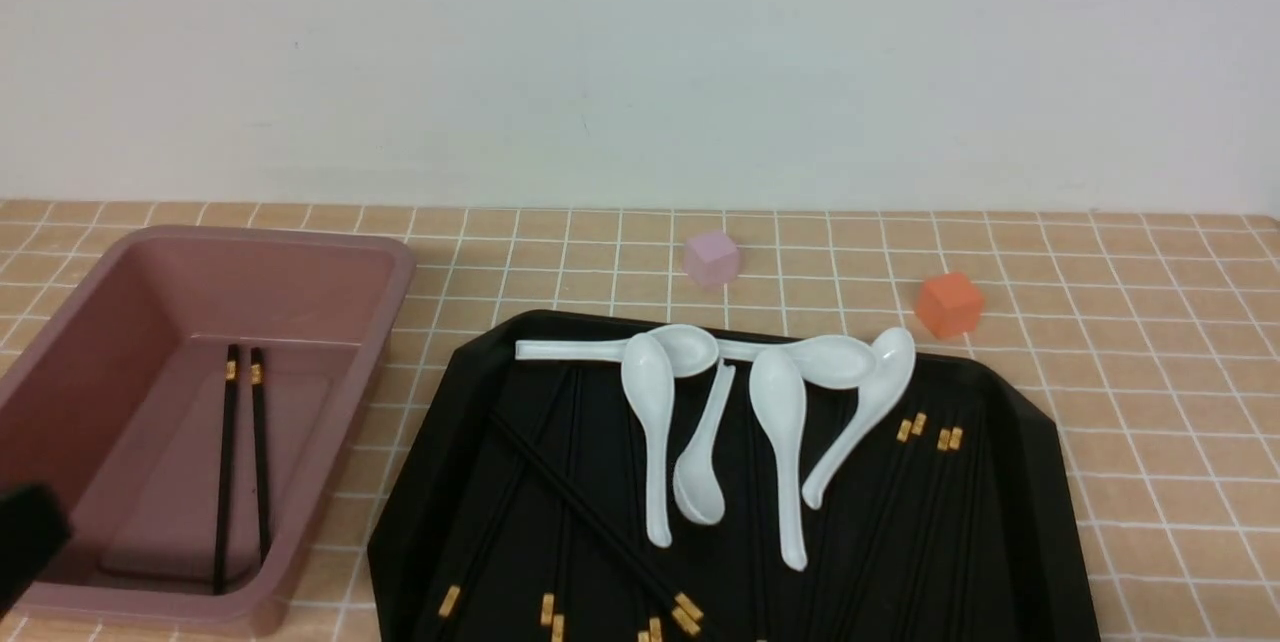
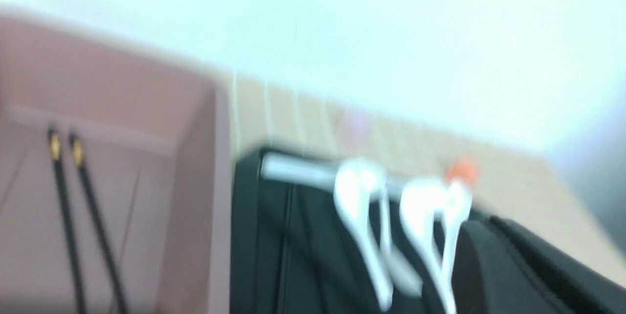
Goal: On brown tablecloth take chopsticks from black tray and put them in box.
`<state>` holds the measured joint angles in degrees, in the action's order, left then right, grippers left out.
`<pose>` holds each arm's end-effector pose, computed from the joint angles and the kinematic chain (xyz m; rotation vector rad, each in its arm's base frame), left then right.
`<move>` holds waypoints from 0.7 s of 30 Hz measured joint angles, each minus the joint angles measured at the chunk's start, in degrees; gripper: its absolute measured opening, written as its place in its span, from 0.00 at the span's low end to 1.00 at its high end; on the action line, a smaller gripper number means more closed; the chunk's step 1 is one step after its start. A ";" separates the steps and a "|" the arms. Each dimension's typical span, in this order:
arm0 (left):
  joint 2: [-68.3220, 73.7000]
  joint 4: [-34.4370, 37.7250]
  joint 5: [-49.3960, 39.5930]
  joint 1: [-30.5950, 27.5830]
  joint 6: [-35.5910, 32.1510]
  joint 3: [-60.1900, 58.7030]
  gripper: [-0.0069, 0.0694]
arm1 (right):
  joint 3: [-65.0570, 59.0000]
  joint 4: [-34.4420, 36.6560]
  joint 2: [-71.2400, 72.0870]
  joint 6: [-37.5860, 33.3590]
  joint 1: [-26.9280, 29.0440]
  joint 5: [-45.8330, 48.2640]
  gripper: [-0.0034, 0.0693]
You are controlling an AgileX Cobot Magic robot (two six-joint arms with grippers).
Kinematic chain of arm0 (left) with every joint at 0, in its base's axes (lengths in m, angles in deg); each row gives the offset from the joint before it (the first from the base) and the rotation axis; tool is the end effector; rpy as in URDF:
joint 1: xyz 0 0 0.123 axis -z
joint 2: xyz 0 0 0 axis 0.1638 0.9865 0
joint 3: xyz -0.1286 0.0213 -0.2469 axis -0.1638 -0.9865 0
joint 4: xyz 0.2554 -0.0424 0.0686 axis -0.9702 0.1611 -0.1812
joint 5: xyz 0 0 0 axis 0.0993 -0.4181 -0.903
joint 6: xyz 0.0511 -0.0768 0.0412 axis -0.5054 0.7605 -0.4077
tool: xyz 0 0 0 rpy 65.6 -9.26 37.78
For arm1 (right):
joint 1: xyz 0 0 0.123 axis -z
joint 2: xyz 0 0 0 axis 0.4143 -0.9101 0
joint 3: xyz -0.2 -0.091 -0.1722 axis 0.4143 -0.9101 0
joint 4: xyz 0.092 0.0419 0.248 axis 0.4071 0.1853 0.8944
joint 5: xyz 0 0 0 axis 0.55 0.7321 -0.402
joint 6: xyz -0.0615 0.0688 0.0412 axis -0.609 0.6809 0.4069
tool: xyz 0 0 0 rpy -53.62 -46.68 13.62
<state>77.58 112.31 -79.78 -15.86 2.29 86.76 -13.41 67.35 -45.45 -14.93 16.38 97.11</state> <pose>0.0721 -0.0317 0.2982 -0.1383 1.6751 -0.5660 0.0834 0.0141 0.1717 -0.1572 1.8539 0.1090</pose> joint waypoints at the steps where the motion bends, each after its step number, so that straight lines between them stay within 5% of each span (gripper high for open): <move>1: -2.97 0.13 1.51 0.00 -0.17 -1.30 0.07 | 0.00 0.00 0.00 0.00 0.00 0.00 0.38; 12: -8.22 1.37 5.73 0.00 -0.36 -4.64 0.07 | 0.00 -0.05 0.00 0.00 0.00 0.00 0.38; 21: -8.22 -4.26 6.88 0.00 -0.36 -6.15 0.07 | 0.00 -0.05 0.00 0.00 0.00 0.00 0.38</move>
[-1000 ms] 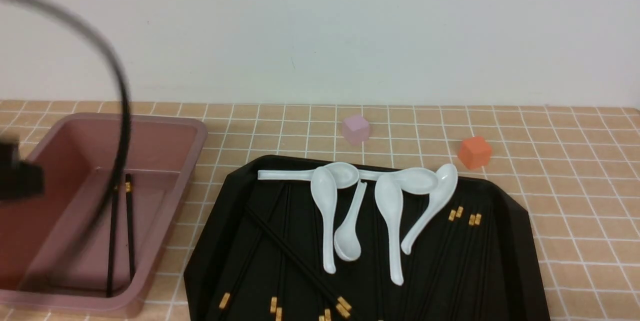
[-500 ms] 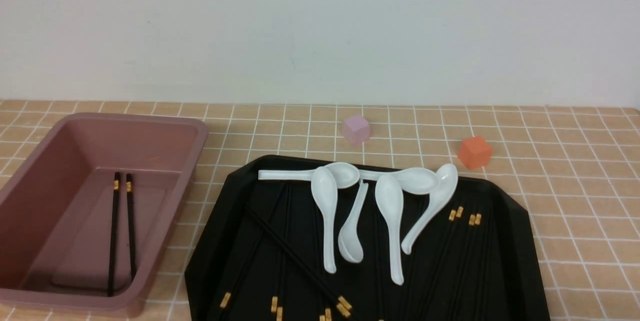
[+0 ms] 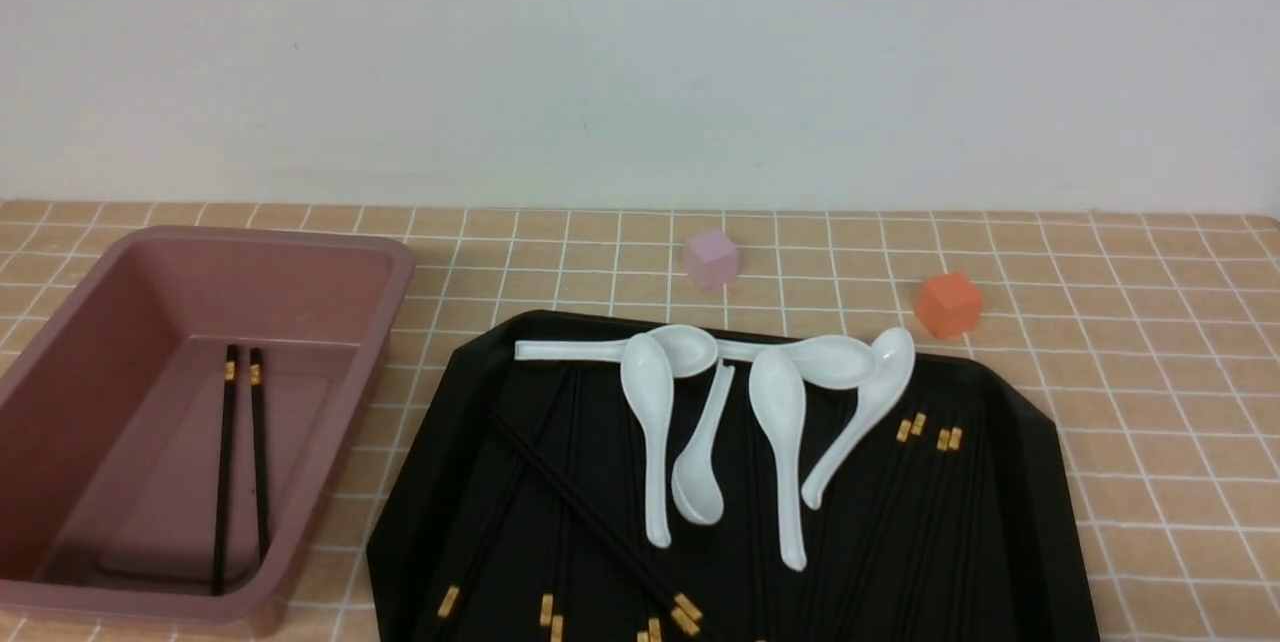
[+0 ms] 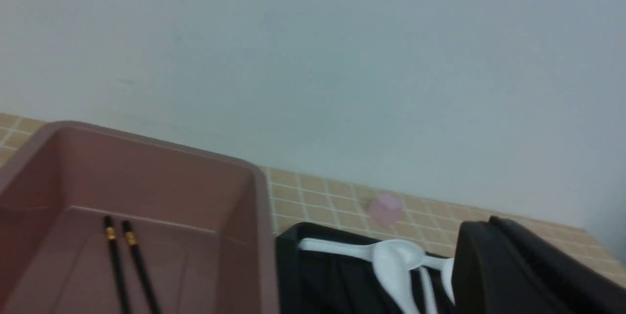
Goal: On brown tablecloth take chopsticks from black tray and put them in box.
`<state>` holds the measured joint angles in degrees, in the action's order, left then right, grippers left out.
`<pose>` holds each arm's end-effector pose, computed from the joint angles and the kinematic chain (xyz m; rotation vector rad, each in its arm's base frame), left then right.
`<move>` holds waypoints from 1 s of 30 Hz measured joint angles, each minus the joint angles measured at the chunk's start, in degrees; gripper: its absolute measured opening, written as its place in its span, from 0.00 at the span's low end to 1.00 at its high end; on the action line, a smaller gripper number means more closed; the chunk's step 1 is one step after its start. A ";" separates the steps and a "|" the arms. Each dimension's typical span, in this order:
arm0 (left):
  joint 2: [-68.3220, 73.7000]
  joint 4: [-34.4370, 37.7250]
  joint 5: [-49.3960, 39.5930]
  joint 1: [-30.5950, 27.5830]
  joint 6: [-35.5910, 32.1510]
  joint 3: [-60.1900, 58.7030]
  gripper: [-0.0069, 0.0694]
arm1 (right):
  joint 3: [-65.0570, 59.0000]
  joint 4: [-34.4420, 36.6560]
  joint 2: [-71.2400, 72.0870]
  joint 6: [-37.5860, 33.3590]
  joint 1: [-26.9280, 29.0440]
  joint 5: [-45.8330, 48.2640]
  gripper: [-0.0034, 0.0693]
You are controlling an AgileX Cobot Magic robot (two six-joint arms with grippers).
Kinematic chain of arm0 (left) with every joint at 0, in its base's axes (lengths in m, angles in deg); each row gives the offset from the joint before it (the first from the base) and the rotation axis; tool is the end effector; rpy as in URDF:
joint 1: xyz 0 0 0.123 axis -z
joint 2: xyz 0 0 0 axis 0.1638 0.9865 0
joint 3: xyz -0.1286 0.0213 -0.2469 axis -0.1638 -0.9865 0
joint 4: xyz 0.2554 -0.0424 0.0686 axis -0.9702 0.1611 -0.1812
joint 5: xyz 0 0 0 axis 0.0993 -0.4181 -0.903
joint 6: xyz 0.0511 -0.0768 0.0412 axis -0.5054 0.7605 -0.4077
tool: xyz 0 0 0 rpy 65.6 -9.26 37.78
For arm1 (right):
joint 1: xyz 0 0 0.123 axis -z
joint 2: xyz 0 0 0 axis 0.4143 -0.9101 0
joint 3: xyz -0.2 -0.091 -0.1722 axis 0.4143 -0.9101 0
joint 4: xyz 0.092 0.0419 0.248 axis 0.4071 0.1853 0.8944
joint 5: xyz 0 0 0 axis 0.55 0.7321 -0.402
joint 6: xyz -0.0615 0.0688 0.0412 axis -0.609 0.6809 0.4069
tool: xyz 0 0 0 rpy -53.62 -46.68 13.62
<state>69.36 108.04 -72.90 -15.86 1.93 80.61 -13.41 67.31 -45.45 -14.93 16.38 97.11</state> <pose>0.0631 -0.0227 0.2780 -0.1440 1.5578 -0.4374 0.0834 0.0140 0.1717 -0.1576 1.8538 0.1083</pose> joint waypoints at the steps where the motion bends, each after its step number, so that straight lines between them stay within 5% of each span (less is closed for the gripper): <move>1: 0.00 -1.71 0.60 0.00 0.00 -1.70 0.07 | 0.00 0.00 0.00 0.00 0.00 0.00 0.38; 6: 0.00 -10.98 0.34 0.13 3.92 -5.47 0.07 | 0.00 0.00 0.00 0.00 0.00 0.00 0.38; 15: 0.00 -35.47 6.50 11.88 30.49 -14.64 0.08 | 0.00 0.00 0.00 0.00 0.00 0.00 0.38; 30: 0.00 -40.23 4.55 15.71 33.73 -17.62 0.09 | 0.00 -0.02 0.00 0.00 0.00 0.00 0.38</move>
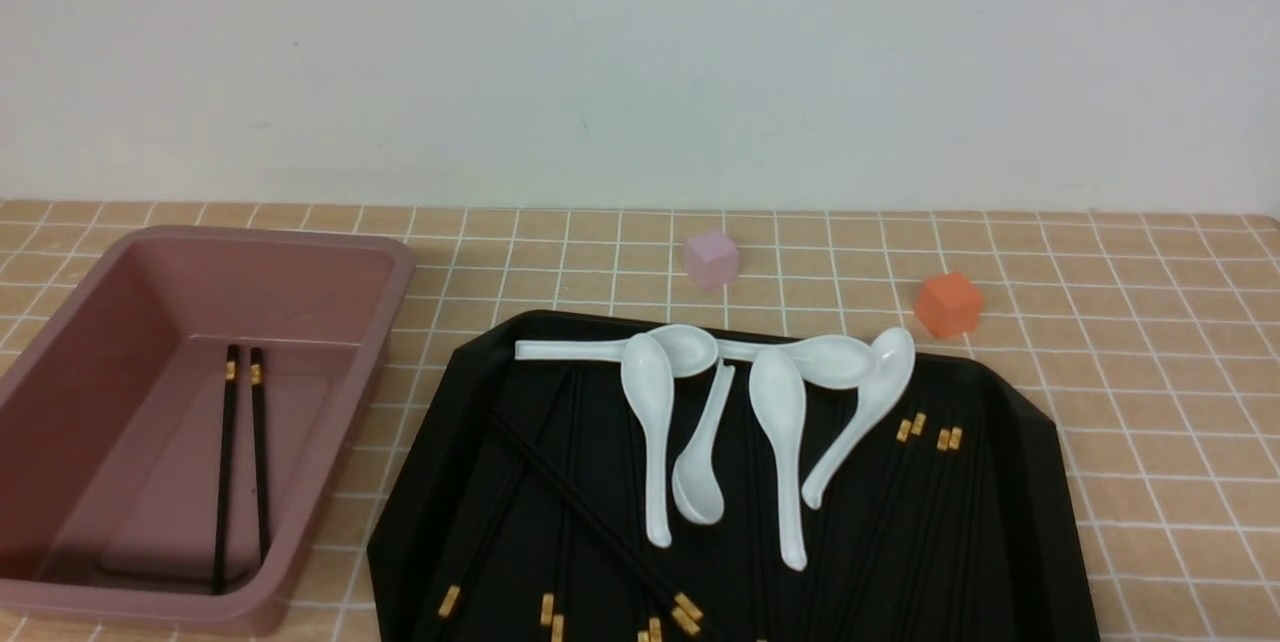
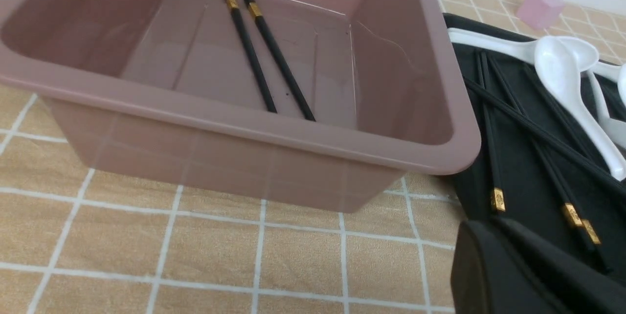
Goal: On brown tablecloth take chopsticks from black tray and put them in box.
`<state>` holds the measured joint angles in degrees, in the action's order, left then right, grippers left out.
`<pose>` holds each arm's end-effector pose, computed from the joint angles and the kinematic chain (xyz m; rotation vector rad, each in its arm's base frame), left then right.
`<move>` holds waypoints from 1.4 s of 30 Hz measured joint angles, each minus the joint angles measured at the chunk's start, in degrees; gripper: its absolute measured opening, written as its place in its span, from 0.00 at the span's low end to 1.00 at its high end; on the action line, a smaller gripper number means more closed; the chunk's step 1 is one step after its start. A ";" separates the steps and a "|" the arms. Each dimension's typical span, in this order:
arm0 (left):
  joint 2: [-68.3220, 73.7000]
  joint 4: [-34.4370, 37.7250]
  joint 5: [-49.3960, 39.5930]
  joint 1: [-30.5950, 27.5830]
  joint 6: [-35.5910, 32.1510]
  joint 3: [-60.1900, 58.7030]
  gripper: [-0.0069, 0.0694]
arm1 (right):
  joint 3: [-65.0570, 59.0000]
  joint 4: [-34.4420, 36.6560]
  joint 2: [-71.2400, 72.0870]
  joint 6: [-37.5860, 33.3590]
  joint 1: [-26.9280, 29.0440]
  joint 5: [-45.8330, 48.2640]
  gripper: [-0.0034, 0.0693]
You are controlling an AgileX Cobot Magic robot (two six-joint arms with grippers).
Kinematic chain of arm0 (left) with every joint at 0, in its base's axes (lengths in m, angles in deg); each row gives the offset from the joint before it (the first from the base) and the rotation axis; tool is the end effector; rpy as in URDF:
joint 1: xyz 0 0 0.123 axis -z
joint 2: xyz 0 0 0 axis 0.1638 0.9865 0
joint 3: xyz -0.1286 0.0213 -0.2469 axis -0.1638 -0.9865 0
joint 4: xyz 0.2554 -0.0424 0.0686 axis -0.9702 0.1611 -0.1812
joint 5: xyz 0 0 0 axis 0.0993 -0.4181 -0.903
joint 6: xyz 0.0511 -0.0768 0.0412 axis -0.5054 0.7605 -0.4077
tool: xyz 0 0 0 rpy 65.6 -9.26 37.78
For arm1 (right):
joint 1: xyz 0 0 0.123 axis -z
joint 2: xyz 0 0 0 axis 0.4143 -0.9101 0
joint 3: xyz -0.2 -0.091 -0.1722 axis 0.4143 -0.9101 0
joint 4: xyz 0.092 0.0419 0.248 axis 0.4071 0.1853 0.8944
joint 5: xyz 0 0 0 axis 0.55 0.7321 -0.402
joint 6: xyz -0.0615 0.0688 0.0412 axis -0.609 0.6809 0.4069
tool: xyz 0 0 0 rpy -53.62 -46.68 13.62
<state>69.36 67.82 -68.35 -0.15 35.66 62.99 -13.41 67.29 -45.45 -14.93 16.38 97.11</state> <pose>0.0829 -0.0143 0.1667 -0.1394 1.8872 -0.3335 0.0834 0.0140 0.1717 -0.1578 1.8538 0.1080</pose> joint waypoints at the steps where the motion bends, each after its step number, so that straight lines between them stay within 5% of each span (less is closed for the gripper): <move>1: 0.00 0.00 0.00 0.00 0.00 0.00 0.09 | 0.00 0.00 0.00 0.00 0.00 0.00 0.38; 42: 0.00 -0.25 -0.12 0.00 0.00 0.00 0.13 | 0.00 0.00 0.00 0.00 0.00 0.00 0.38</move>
